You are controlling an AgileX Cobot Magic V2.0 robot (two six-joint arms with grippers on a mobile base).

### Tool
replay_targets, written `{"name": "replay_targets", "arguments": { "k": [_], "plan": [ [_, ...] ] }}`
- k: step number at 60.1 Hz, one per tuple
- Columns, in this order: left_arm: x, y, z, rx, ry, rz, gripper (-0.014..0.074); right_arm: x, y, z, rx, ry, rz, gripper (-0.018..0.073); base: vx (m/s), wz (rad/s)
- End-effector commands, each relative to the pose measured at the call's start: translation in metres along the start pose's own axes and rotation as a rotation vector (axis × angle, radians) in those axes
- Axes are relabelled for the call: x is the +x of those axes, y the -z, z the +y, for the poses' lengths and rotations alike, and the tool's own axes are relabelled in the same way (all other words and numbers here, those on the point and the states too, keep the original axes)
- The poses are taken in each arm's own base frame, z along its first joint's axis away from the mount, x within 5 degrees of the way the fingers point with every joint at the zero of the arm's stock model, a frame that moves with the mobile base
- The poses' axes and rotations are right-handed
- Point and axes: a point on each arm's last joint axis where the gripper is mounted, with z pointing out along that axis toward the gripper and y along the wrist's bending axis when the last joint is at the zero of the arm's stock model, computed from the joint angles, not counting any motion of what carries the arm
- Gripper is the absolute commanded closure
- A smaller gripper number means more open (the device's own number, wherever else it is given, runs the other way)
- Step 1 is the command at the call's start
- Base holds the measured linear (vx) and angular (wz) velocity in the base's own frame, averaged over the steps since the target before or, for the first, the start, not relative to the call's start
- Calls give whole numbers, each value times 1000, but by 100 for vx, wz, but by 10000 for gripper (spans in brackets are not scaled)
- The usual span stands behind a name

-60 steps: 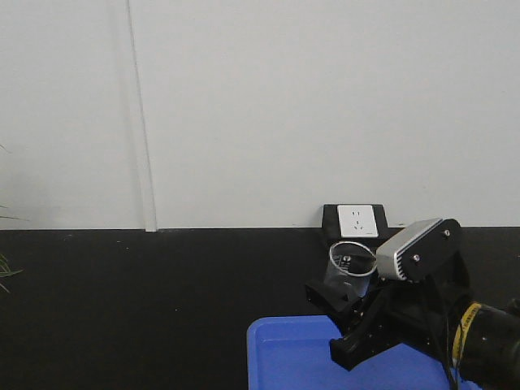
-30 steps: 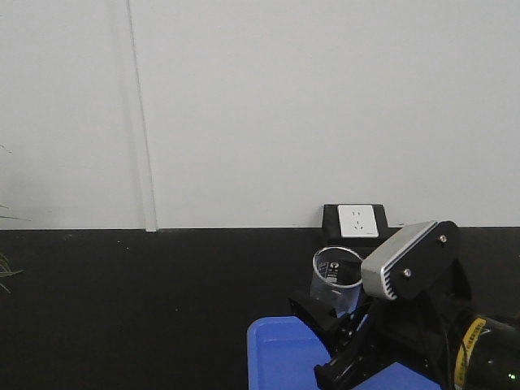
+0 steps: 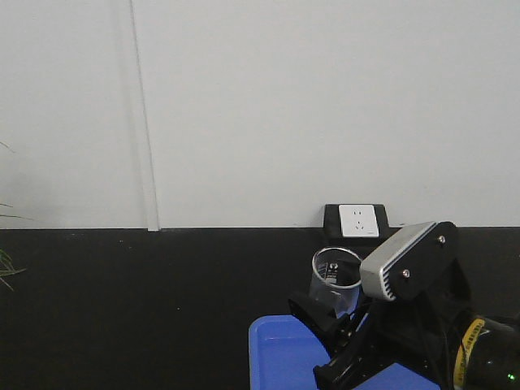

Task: Move beaker to silver tray on left bench
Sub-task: 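Hold the beaker in the right gripper while the base turns to the other bench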

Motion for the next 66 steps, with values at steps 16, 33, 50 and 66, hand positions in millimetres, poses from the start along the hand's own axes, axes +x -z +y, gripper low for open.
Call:
{"name": "replay_targets", "arguments": {
  "k": [16,33,50,66],
  "plan": [
    [-1,-2,-1,5,2,-63,595,-20,7,2,-22,-1,-88,460,-5,-1],
    [-1,-2,-1,5,2,-63,595,-20,7,2,-21,-1,-88,460,-19,-4],
    [-1,-2,-1,5,2,-63,595,-20,7,2,-21,-1,-88,460,-27,-7],
    [-1,-2,-1,5,2,-63,595,-20,7,2,-21,-1,-88,460,-32,-2]
  ]
}}
